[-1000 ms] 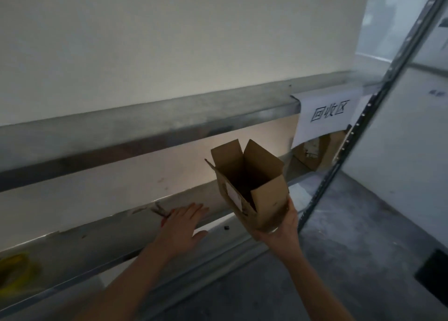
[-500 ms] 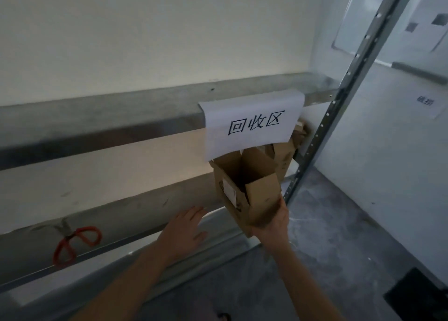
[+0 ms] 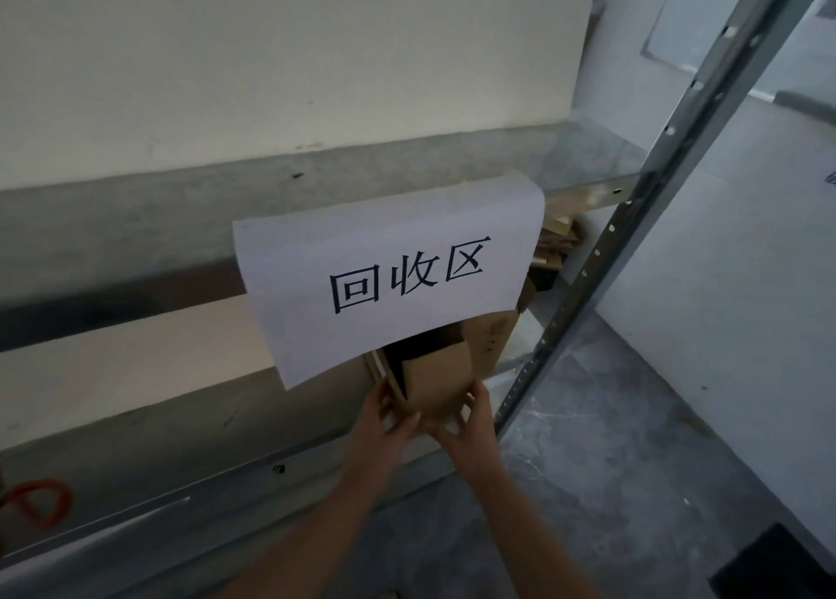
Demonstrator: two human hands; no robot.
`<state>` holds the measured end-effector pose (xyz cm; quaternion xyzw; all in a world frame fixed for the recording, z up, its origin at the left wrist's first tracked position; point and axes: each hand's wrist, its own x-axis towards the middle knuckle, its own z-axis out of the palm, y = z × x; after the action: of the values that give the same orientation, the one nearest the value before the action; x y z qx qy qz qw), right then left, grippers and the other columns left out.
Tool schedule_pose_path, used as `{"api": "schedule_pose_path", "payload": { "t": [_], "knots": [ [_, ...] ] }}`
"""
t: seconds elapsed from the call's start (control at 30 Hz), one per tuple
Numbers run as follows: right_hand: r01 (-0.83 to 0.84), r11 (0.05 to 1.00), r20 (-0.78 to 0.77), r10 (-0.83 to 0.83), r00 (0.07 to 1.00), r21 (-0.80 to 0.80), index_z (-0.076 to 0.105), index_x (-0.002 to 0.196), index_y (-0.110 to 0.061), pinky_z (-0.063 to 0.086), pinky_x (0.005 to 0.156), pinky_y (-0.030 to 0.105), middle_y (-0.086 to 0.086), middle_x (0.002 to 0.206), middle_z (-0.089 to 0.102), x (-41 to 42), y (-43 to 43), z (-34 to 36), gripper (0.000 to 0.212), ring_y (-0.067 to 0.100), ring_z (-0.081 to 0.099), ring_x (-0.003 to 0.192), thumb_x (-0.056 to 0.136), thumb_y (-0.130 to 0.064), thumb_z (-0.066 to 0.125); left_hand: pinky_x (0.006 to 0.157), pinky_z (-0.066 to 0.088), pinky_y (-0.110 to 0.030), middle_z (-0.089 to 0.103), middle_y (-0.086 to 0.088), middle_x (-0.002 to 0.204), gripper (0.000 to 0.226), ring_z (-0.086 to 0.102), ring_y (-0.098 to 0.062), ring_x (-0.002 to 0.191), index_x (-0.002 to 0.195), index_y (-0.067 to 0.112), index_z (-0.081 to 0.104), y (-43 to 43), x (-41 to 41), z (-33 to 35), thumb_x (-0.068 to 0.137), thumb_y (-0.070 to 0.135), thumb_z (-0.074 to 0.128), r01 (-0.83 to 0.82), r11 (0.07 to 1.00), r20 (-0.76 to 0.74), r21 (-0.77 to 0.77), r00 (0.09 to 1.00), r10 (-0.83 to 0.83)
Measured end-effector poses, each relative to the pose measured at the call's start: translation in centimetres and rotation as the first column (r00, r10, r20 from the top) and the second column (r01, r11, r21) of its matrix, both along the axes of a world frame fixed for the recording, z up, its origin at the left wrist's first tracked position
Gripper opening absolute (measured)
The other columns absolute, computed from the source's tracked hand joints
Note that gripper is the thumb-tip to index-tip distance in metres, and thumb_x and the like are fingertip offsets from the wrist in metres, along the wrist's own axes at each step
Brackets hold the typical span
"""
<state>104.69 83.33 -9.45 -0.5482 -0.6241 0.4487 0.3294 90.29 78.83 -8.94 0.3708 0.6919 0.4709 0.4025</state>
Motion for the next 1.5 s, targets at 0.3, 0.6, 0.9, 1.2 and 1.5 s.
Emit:
{"api": "schedule_pose_path", "payload": {
  "t": [0.3,0.6,0.9,1.2,1.5],
  "knots": [
    [0.009,0.997,0.018,-0.007,1.000,-0.077,0.050,0.128,-0.028,0.049,0.090,0.020,-0.008,0.123,0.061,1.1,3.6,-0.8,0.051,0.015,0.058,0.118,0.085,-0.027,0.076,0.082,0.046,-0.017,0.060,0.003,0.123,0.055,0.057,-0.012,0.113,0.130,0.019,0.050,1.3,0.5,-0.2,0.082,0.029,0.074,-0.074,0.996,-0.042,-0.054,0.997,0.071],
    [-0.226,0.973,0.419,0.221,0.880,-0.039,0.039,0.144,-0.023,0.040,0.109,0.037,0.005,0.150,0.040,2.2,-5.2,-0.1,0.056,0.023,0.042,0.134,0.095,-0.042,0.057,0.119,0.005,-0.033,0.006,-0.001,0.161,0.068,0.005,-0.020,0.148,0.154,0.020,0.008,-8.3,-3.6,-0.7,0.099,0.053,0.030,0.181,0.877,-0.739,-0.445,0.479,-0.473],
    [-0.791,0.552,0.743,0.405,0.532,0.266,0.038,0.150,-0.020,0.022,0.118,0.056,0.012,0.156,0.035,-14.8,-16.2,3.6,0.060,0.034,0.031,0.145,0.096,-0.042,0.051,0.117,0.011,-0.040,0.022,-0.008,0.158,0.062,0.021,-0.027,0.145,0.151,0.020,0.024,-24.5,-20.2,4.0,0.097,0.043,0.043,0.005,0.897,-0.864,-0.441,0.269,-0.426],
    [-0.874,0.416,0.760,0.475,0.443,0.250,0.022,0.154,-0.022,0.004,0.121,0.049,0.008,0.162,0.021,-38.2,-34.3,6.8,0.062,0.030,0.012,0.150,0.101,-0.052,0.032,0.117,0.017,-0.039,0.023,-0.003,0.158,0.063,0.022,-0.023,0.144,0.152,0.023,0.019,-45.4,-38.7,9.1,0.098,0.051,0.035,-0.231,0.904,-0.918,-0.359,0.261,-0.298],
    [-0.936,0.265,0.736,0.581,0.347,0.231,0.025,0.154,-0.021,0.007,0.122,0.051,0.008,0.161,0.024,-59.3,-49.0,8.3,0.060,0.029,0.013,0.150,0.102,-0.050,0.033,0.113,0.024,-0.040,0.031,-0.001,0.154,0.063,0.028,-0.024,0.141,0.150,0.025,0.026,-63.1,-57.6,8.7,0.095,0.052,0.041,-0.396,0.854,-0.912,-0.336,0.365,-0.190]
  ]
}}
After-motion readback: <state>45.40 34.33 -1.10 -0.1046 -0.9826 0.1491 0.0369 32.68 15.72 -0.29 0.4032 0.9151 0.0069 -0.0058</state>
